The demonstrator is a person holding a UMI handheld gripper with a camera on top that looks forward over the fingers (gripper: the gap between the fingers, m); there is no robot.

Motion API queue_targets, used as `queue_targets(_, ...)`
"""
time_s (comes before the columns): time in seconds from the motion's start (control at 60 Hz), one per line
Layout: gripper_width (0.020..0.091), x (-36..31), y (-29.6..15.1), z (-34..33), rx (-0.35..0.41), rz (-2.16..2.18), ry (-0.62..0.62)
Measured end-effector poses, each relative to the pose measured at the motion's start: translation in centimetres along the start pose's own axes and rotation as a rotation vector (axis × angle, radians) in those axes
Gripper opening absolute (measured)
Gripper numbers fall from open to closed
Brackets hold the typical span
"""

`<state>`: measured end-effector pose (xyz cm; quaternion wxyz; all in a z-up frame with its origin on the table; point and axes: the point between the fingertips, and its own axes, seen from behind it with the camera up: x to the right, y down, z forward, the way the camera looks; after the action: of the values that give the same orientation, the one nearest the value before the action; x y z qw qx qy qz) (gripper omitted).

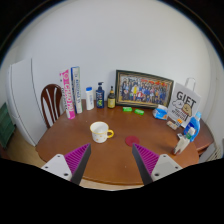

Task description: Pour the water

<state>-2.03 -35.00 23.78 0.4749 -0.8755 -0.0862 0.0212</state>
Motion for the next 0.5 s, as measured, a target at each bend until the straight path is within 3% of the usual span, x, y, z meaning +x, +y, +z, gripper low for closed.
queue_targets(0.15,0.0856,4.5,1.9,0.0,-0.018,0.035,0.052)
queue_targets(0.5,0.0854,27.0,9.7,3.7,0.001,0.109,0.142)
